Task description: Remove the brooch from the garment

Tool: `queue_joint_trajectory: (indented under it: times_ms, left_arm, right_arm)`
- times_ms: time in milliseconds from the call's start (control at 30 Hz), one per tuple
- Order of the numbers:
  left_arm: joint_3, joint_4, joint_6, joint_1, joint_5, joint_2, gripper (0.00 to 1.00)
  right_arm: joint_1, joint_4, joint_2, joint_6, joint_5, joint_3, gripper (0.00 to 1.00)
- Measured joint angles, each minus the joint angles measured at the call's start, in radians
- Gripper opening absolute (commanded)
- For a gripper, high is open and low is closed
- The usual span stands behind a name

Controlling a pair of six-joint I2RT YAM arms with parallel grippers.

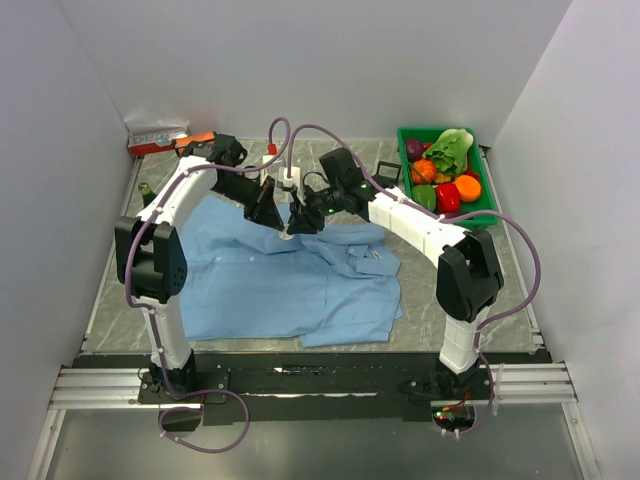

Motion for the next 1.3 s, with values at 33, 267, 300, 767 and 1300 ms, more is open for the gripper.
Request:
queue_joint_trajectory:
  times_ms: [33,267,300,767,1300]
  left_arm:
    - [0.001,0.000,-0.001,0.000,0.000,0.001,0.01]
    - [0.006,-0.003,-0.011,0.000,0.000,0.003,0.01]
    - [0.006,-0.002,-0.017,0.000,0.000,0.004,0.01]
    - [0.007,0.005,-0.051,0.004,0.014,0.016,0.01]
    - [0.007,0.031,-0.098,0.014,0.013,0.017,0.01]
  right_arm:
    - [0.000,0.000,0.000,0.000,0.001,0.000,0.29]
    - [0.000,0.000,0.001,-0.003,0.008,0.001,0.27]
    - [0.000,0.001,0.001,-0.003,0.009,0.001,0.26]
    - [0.010,0.000,0.002,-0.007,0.054,0.002,0.22]
    - [0.035,0.009,0.002,0.009,0.148,0.002,0.07]
